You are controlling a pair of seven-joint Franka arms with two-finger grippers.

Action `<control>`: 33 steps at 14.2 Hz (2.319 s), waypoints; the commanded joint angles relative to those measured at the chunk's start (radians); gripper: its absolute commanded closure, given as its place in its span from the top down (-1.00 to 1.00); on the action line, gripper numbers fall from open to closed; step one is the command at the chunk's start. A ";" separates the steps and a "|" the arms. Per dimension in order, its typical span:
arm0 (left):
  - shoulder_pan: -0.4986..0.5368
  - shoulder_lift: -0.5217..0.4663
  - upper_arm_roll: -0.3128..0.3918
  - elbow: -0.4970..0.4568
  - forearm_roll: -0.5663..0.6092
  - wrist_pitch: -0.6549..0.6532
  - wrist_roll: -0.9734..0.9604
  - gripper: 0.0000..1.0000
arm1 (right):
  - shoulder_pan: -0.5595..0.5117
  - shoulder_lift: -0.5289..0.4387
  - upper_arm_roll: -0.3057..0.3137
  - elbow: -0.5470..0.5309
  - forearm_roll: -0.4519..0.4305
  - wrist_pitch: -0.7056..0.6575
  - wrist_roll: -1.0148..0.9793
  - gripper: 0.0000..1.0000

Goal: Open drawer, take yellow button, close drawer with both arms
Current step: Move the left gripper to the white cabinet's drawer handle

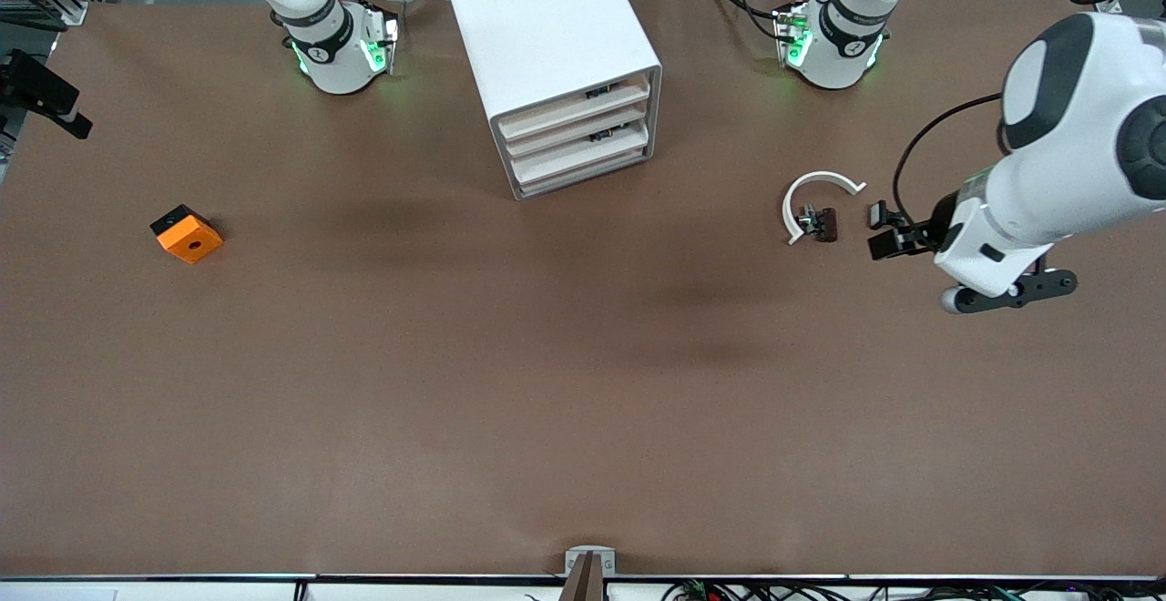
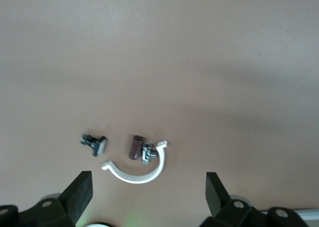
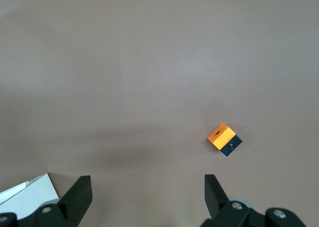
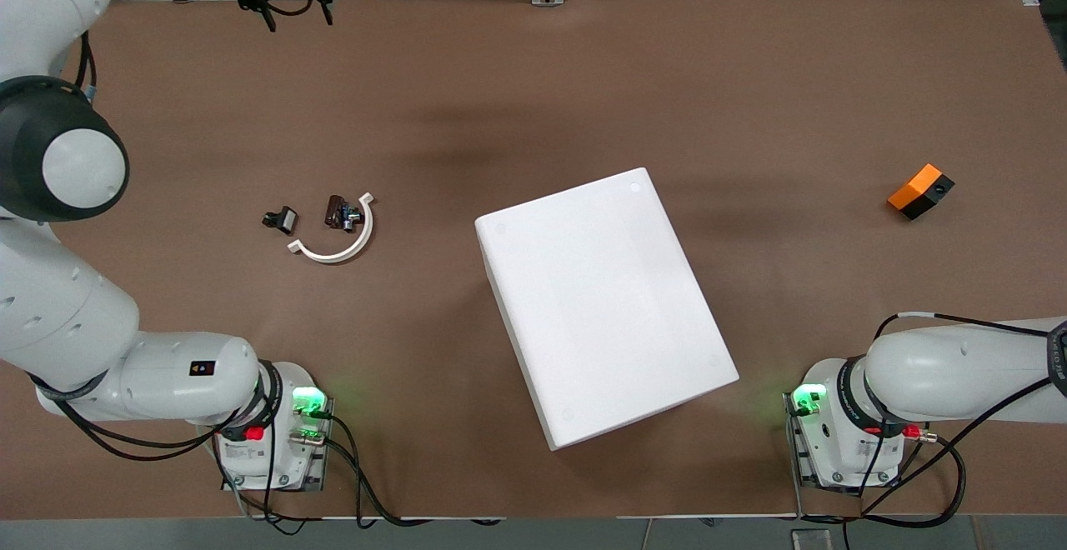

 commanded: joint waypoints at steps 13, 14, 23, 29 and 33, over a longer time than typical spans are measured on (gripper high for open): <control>-0.271 0.213 -0.004 0.035 -0.108 -0.007 -1.036 1.00 | -0.007 0.131 -0.003 0.017 -0.015 0.010 -0.001 1.00; -0.276 0.234 -0.004 0.051 -0.109 -0.007 -1.095 1.00 | -0.008 0.154 -0.003 0.043 -0.012 0.010 -0.006 1.00; -0.271 0.317 -0.004 0.077 -0.250 -0.014 -1.496 1.00 | -0.004 0.222 -0.001 0.051 -0.015 0.007 0.000 1.00; -0.279 0.386 -0.004 0.081 -0.486 -0.014 -1.551 1.00 | -0.014 0.236 -0.003 0.054 -0.010 0.017 0.006 1.00; -0.322 0.431 -0.004 0.083 -0.577 -0.011 -1.676 1.00 | -0.008 0.236 -0.001 0.056 0.004 0.018 0.010 1.00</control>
